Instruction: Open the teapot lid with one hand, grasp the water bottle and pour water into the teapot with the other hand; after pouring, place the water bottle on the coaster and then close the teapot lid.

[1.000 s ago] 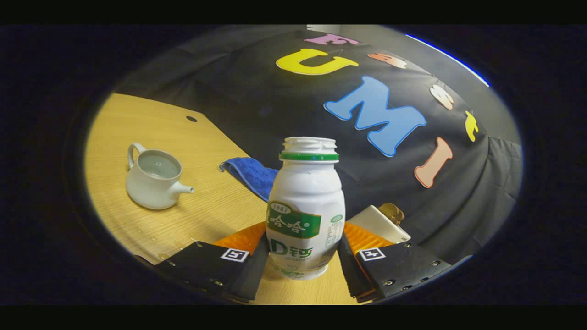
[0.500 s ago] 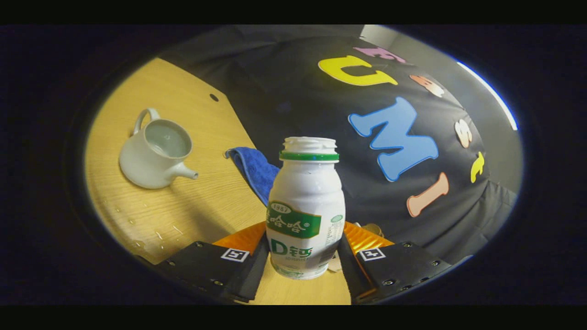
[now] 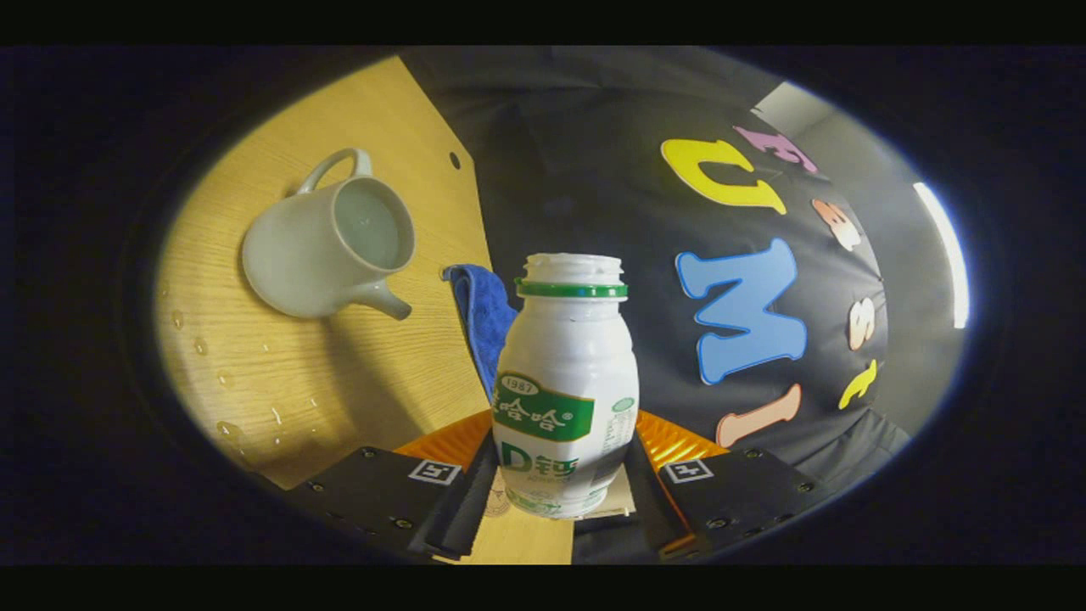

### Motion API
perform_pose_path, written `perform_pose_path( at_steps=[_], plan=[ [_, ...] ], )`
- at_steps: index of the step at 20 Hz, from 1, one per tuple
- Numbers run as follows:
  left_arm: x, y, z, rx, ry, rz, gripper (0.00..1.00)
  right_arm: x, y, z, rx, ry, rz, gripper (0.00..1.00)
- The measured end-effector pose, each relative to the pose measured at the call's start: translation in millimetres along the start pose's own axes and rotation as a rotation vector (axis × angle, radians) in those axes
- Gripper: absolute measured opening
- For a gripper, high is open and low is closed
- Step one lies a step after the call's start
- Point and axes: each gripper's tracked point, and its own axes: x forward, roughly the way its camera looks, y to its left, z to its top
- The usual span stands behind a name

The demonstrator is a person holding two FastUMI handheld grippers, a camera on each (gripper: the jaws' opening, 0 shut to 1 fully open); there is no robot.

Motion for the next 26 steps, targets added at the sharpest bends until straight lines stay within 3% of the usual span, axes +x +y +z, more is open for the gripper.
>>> perform_pose_path(
  at_steps=[6,7,12,26],
  plan=[
    [2,2,-4,-0.002,0.008,-0.002,0.13,2,2,7,-0.148,-0.026,-0.006,0.72],
    [2,2,-3,-0.003,0.008,-0.002,0.1,4,1,10,-0.167,-0.031,-0.01,0.72],
    [3,3,-4,0.002,0.007,0.003,0.13,2,1,18,-0.268,-0.05,-0.026,0.72],
    [1,8,-3,0.004,0.008,0.014,0.13,4,-12,28,-0.408,-0.078,-0.066,0.72]
  ],
)
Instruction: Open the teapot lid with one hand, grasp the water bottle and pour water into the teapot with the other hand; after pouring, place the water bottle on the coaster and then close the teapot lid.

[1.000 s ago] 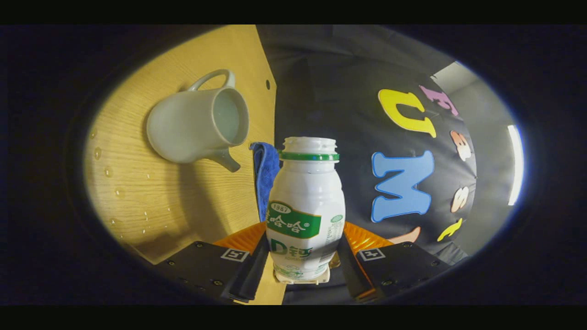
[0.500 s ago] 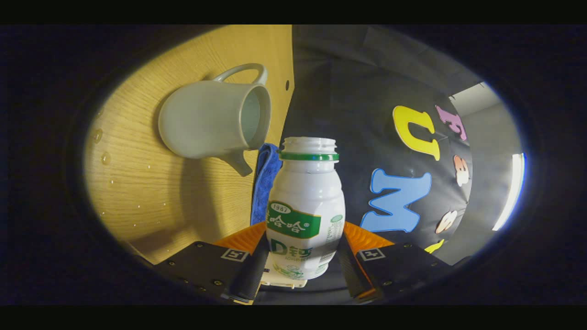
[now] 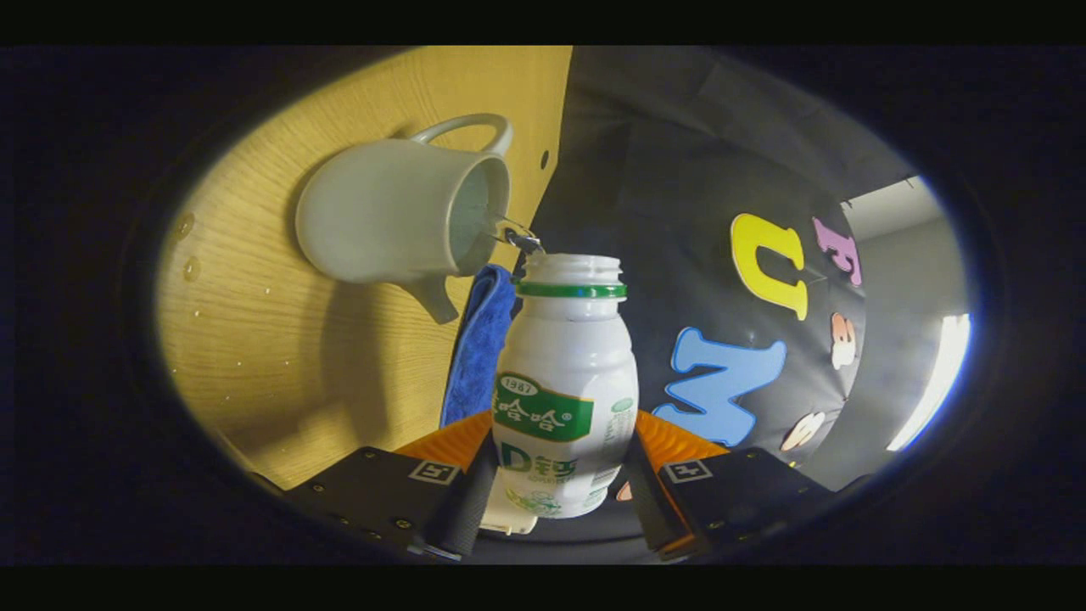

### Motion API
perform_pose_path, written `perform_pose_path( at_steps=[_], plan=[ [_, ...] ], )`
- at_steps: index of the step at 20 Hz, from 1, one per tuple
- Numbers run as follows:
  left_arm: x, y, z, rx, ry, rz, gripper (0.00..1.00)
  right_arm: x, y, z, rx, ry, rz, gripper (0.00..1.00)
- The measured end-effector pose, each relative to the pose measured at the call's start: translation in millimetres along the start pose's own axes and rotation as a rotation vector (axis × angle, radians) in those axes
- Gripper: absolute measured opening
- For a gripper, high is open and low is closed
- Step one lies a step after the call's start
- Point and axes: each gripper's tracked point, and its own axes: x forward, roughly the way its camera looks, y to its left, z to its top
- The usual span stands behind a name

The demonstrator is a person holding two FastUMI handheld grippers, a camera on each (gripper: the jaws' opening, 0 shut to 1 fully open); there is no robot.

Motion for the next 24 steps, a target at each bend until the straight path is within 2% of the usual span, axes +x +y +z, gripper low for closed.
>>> perform_pose_path(
  at_steps=[18,19,24],
  plan=[
    [0,1,1,0.004,0.004,0.003,0.13,1,-28,-1,-0.121,-0.02,-0.066,0.72],
    [-1,1,0,0.005,0.004,0.003,0.1,1,-29,-1,-0.129,-0.023,-0.071,0.72],
    [-2,5,4,-0.001,-0.008,0.012,0.13,1,-33,1,-0.181,-0.035,-0.095,0.72]
  ],
)
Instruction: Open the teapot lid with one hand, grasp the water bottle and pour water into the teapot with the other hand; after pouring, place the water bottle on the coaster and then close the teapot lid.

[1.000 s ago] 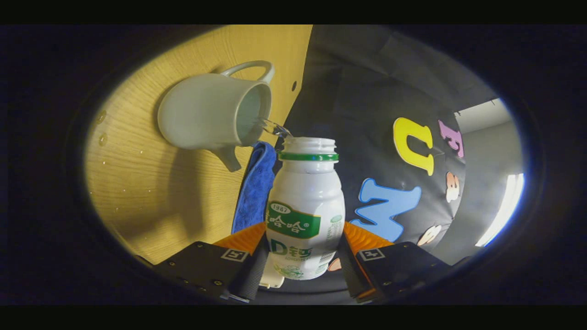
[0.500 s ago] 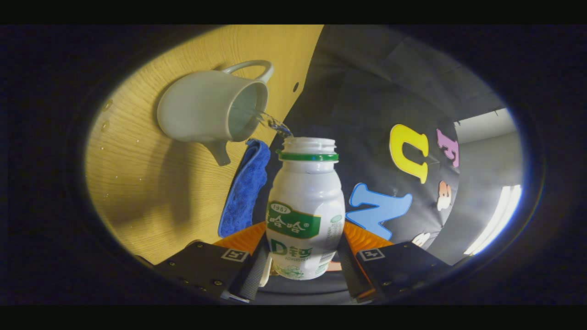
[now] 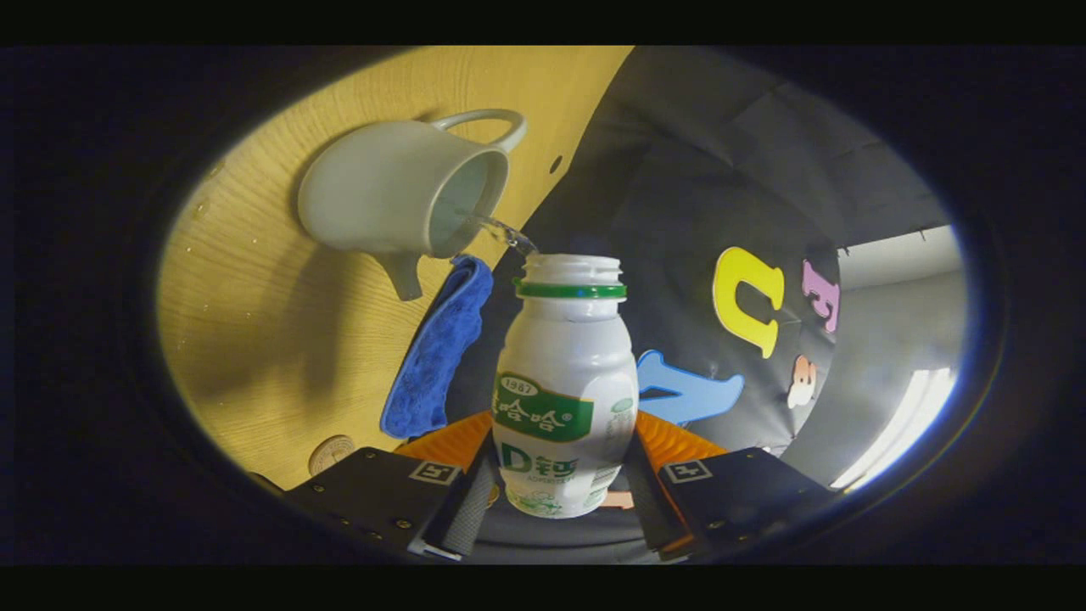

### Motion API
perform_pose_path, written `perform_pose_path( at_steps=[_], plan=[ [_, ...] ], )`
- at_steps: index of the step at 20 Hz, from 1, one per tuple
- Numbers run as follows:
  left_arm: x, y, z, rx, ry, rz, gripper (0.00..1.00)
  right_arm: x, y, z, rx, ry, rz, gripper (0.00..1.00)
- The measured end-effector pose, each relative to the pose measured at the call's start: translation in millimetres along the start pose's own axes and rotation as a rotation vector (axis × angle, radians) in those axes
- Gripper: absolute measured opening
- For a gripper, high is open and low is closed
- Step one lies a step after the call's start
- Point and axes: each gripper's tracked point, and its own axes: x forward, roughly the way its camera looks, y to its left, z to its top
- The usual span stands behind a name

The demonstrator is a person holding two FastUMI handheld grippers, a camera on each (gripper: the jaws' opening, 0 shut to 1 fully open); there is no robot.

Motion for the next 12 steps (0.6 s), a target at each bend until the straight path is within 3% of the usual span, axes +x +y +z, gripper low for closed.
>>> perform_pose_path(
  at_steps=[4,5,12],
  plan=[
    [-2,13,5,-0.047,-0.021,0.027,0.17,1,-3,1,-0.039,-0.007,-0.023,0.72],
    [-2,14,4,-0.047,-0.019,0.031,0.13,1,-2,2,-0.048,-0.009,-0.024,0.72],
    [1,10,-2,-0.032,-0.005,0.027,0.13,2,-13,11,-0.156,-0.034,-0.089,0.71]
  ],
)
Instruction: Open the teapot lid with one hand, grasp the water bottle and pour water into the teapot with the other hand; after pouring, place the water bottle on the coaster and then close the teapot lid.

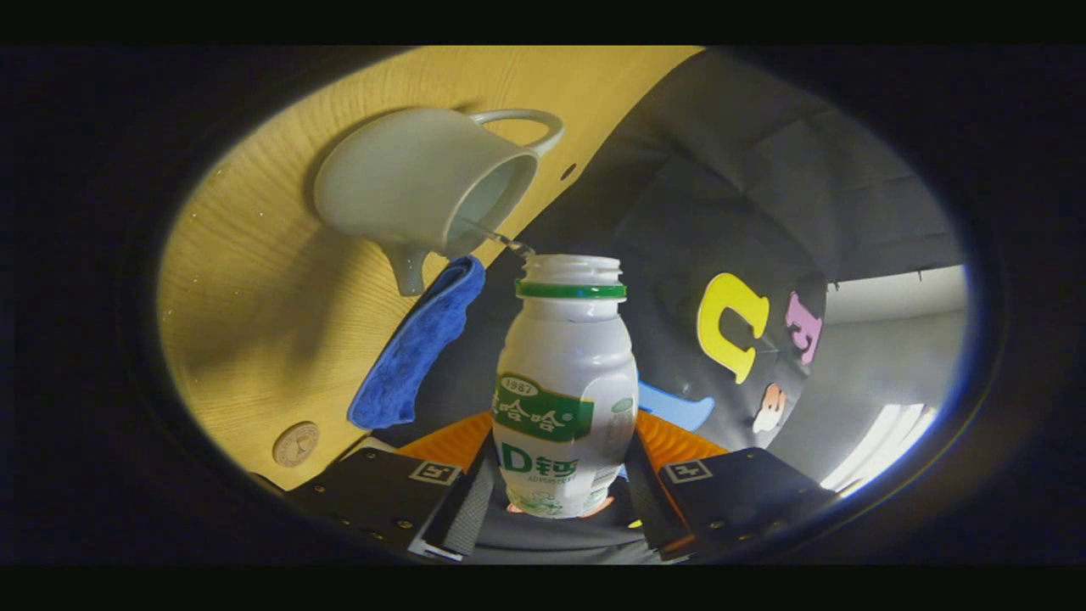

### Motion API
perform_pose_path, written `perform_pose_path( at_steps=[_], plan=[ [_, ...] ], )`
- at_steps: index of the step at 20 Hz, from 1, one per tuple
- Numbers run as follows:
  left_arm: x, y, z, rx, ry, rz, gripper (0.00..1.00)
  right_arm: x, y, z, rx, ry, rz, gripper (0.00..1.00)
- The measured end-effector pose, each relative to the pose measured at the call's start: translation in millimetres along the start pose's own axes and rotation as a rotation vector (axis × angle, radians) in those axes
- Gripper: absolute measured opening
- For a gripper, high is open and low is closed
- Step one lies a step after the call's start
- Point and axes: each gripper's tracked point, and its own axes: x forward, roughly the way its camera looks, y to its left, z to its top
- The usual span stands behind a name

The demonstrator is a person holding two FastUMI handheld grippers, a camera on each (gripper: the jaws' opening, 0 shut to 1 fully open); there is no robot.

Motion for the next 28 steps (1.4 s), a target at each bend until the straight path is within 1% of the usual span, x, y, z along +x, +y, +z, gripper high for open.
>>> perform_pose_path(
  at_steps=[3,6,14,25,28],
  plan=[
    [0,-1,-1,0.006,0.005,-0.004,0.13,-1,-2,8,-0.055,-0.015,-0.024,0.72],
    [-1,-1,-1,0.009,0.005,-0.005,0.13,0,1,13,-0.06,-0.023,-0.016,0.72],
    [0,-1,1,0.01,0.003,-0.005,0.13,1,-12,17,-0.106,-0.041,-0.044,0.71],
    [0,-1,1,0.016,0.004,-0.005,0.13,-1,-10,16,-0.099,-0.043,-0.035,0.71],
    [-1,-1,1,0.016,0.001,-0.005,0.13,-2,-7,16,-0.075,-0.041,-0.022,0.72]
  ],
)
